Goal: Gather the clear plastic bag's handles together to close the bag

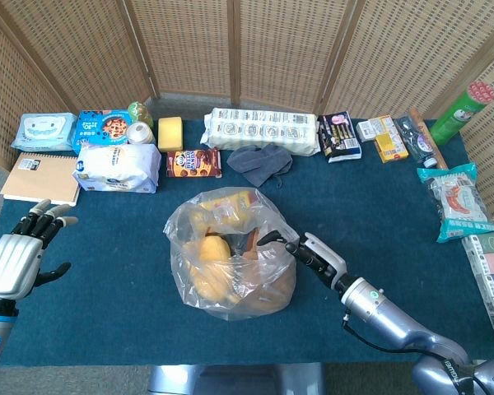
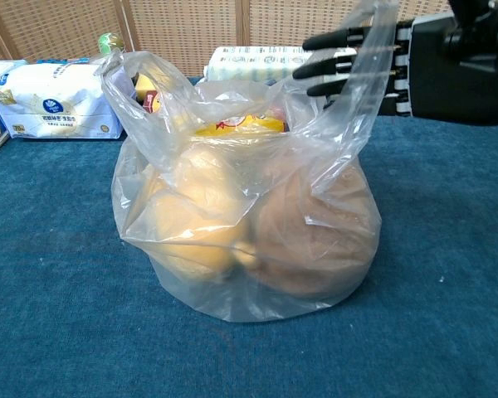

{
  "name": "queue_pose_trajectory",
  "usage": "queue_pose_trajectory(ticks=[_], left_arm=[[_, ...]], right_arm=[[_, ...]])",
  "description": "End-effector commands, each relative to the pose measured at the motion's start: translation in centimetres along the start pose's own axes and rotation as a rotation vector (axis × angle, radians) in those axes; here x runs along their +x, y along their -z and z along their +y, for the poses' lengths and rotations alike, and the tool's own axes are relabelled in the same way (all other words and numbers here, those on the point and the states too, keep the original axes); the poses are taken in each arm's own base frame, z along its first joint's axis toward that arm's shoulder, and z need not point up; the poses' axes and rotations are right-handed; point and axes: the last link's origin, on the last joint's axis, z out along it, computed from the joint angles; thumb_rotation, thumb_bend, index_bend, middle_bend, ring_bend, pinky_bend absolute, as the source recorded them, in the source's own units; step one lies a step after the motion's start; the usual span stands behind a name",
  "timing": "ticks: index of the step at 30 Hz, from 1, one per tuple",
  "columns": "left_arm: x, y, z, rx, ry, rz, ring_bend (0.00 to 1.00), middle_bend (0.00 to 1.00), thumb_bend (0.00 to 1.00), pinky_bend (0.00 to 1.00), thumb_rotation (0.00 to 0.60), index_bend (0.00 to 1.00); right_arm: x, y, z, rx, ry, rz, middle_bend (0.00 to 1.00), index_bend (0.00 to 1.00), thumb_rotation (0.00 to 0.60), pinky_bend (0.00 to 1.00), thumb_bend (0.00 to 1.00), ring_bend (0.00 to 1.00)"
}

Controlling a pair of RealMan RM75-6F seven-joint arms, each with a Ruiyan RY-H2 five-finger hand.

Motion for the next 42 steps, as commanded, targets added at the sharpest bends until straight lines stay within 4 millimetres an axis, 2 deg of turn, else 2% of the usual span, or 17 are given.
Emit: queue_pose_trajectory(ticks=[1, 7, 11, 13, 17, 24, 28, 31, 34, 38, 40, 42], left_arm=[[-0.2, 0.0, -0.1, 0.003, 0.002, -0.007, 0.09, 0.19, 0.08, 0.25, 0.600, 0.26], [-0.9, -0.1, -0.4, 0.015, 0.008, -0.032, 0.09, 0.19, 0.08, 0.25, 0.600, 0.26], [-1.4, -0.1, -0.3, 0.013, 0.015, -0.048, 0.09, 0.19, 0.08, 0.25, 0.600, 0.26], [-1.7, 0.0, -0.2, 0.013, 0.018, -0.053, 0.09, 0.19, 0.08, 0.25, 0.600, 0.26], [-1.9, 0.0, -0.3, 0.016, 0.019, -0.058, 0.09, 0.19, 0.08, 0.25, 0.600, 0.26], [-2.1, 0.0, -0.4, 0.020, 0.020, -0.066, 0.09, 0.19, 0.08, 0.25, 0.600, 0.26], [-2.2, 0.0, -0.3, 0.017, 0.024, -0.070, 0.09, 0.19, 0.08, 0.25, 0.600, 0.26], [-2.3, 0.1, -0.3, 0.018, 0.024, -0.072, 0.09, 0.19, 0.08, 0.25, 0.600, 0.26], [-2.2, 0.1, -0.4, 0.021, 0.023, -0.068, 0.09, 0.19, 0.08, 0.25, 0.600, 0.26], [-2.2, 0.1, -0.3, 0.021, 0.021, -0.072, 0.09, 0.19, 0.08, 0.25, 0.600, 0.26], [-2.2, 0.1, -0.2, 0.016, 0.020, -0.071, 0.09, 0.19, 0.08, 0.25, 0.600, 0.26], [-2.2, 0.0, -0.1, 0.010, 0.020, -0.068, 0.09, 0.19, 0.08, 0.25, 0.600, 0.26]], right_arm=[[-0.5, -0.4, -1.5, 0.038, -0.185, -0.041, 0.31, 0.33, 0.155, 0.01, 0.09, 0.17], [-0.7, -0.6, -3.1, 0.090, -0.509, -0.065, 0.37, 0.38, 0.156, 0.10, 0.10, 0.24], [-0.8, -0.6, -3.7, 0.101, -0.652, -0.086, 0.42, 0.41, 0.156, 0.20, 0.10, 0.30], [-0.8, -0.5, -3.8, 0.104, -0.706, -0.098, 0.43, 0.41, 0.155, 0.22, 0.11, 0.32], [-0.6, -0.4, -4.0, 0.104, -0.779, -0.113, 0.43, 0.41, 0.155, 0.22, 0.11, 0.33], [-0.1, -0.3, -5.0, 0.122, -0.830, -0.130, 0.44, 0.42, 0.156, 0.30, 0.11, 0.36], [0.3, -0.3, -5.5, 0.142, -0.877, -0.103, 0.48, 0.44, 0.155, 0.34, 0.13, 0.43], [0.3, -0.4, -5.6, 0.160, -0.908, -0.095, 0.49, 0.44, 0.156, 0.36, 0.14, 0.45], [0.4, -0.3, -5.8, 0.161, -0.918, -0.095, 0.51, 0.45, 0.155, 0.45, 0.15, 0.50], [0.5, -0.1, -6.5, 0.168, -0.912, -0.100, 0.59, 0.48, 0.158, 0.58, 0.16, 0.60], [0.5, 0.2, -7.2, 0.180, -0.901, -0.101, 0.62, 0.51, 0.195, 0.62, 0.17, 0.63], [0.5, 0.5, -7.9, 0.188, -0.896, -0.098, 0.64, 0.53, 0.296, 0.66, 0.18, 0.67]])
